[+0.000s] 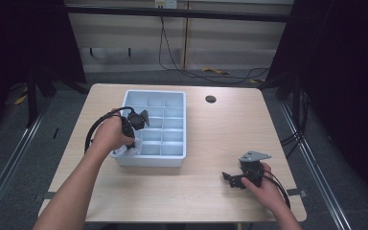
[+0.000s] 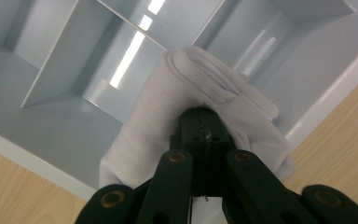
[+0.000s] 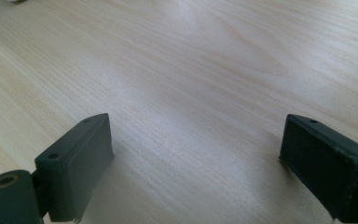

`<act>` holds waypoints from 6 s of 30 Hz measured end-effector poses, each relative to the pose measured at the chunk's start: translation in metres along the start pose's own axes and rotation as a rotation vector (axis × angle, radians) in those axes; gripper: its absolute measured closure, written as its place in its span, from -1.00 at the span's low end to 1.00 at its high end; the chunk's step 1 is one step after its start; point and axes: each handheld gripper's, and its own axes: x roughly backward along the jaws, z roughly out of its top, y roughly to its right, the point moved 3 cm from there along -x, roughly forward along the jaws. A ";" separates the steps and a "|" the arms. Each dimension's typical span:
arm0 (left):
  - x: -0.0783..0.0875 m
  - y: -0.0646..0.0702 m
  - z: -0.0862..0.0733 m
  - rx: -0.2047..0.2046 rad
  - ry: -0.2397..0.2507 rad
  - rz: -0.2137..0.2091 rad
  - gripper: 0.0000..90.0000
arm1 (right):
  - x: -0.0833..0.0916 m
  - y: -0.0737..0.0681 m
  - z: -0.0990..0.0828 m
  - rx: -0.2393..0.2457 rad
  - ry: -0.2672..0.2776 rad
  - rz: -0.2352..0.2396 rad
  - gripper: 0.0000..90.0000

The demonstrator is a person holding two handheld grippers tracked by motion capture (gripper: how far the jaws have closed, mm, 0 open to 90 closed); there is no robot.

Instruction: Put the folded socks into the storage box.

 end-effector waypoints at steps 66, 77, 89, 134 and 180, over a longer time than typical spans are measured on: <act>0.033 -0.006 0.005 0.026 0.088 -0.028 1.00 | -0.001 0.000 0.001 0.009 0.005 -0.002 -0.82; 0.010 -0.004 0.009 0.018 0.046 -0.040 1.00 | -0.001 -0.001 0.001 0.006 0.003 -0.002 -0.82; -0.004 -0.001 0.006 0.028 0.005 -0.052 1.00 | -0.001 -0.001 0.001 0.011 0.004 0.001 -0.82; -0.021 -0.006 -0.009 0.076 0.083 -0.101 1.00 | -0.001 -0.001 0.001 0.012 0.002 0.007 -0.82; 0.040 -0.010 -0.034 0.142 0.237 -0.061 -0.36 | -0.001 -0.002 0.001 0.011 0.002 0.007 -0.82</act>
